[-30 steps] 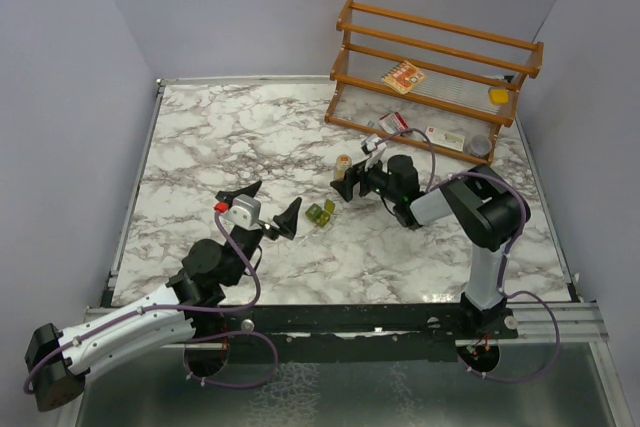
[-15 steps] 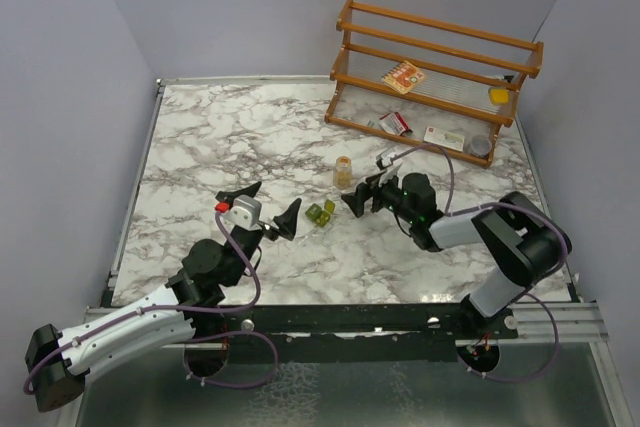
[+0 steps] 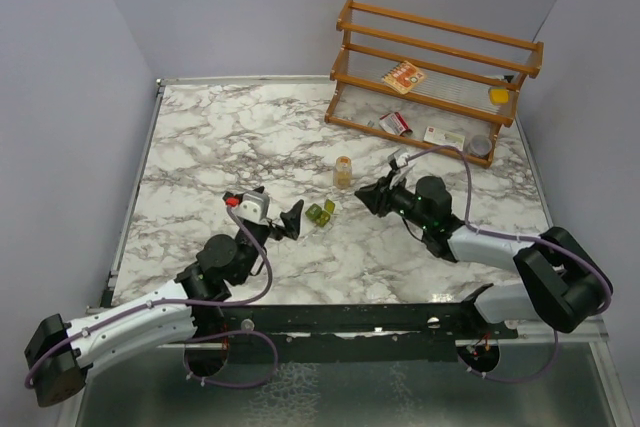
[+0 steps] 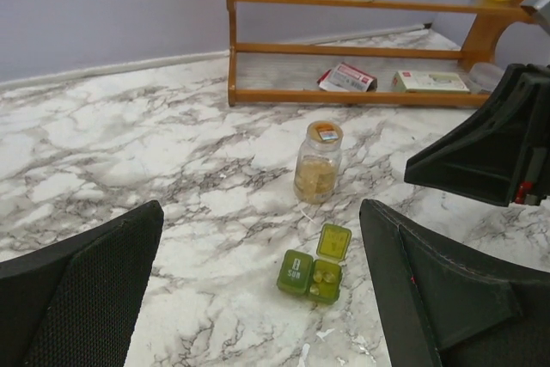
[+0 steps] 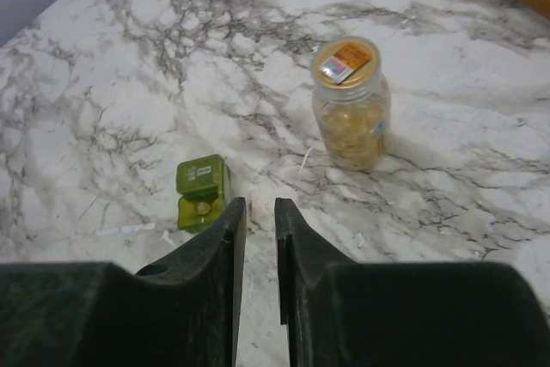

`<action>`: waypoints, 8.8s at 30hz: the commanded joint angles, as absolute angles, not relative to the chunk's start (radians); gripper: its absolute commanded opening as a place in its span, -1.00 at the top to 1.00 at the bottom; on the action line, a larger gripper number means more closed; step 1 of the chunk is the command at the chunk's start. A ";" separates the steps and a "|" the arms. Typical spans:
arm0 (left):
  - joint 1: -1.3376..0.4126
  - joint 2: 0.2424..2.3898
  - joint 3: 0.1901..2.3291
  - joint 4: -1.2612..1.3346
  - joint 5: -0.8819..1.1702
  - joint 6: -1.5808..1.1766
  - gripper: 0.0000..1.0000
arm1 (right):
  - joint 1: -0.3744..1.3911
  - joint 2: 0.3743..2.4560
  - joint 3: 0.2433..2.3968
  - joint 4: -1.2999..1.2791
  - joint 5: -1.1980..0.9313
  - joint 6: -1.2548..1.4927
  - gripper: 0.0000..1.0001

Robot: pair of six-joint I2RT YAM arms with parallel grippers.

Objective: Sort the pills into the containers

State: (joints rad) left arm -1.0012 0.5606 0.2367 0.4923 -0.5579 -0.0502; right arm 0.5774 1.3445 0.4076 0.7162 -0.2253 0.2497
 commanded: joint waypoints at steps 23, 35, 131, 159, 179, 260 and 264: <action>-0.701 0.702 0.094 0.620 -0.234 -0.327 -0.98 | 0.718 1.663 0.582 0.744 -0.267 0.241 0.00; -0.700 0.725 0.095 0.626 -0.225 -0.331 -0.98 | 0.718 1.726 0.619 0.762 -0.231 0.233 0.29; -0.488 1.341 0.414 1.085 0.824 -0.733 -0.95 | 0.773 0.988 0.594 0.113 -0.221 0.153 0.98; -0.488 1.531 0.380 1.399 0.921 -0.900 -0.26 | 0.773 0.992 0.632 0.164 -0.213 0.151 0.98; -0.488 1.519 0.393 1.374 0.918 -0.893 0.06 | 0.773 0.977 0.626 0.183 -0.212 0.147 0.98; -0.454 1.372 0.462 0.976 0.815 -1.008 0.76 | 0.773 1.037 0.659 0.229 -0.239 0.103 0.52; -0.454 1.371 0.472 0.939 0.803 -1.009 0.92 | 0.773 1.037 0.660 0.229 -0.236 0.106 0.32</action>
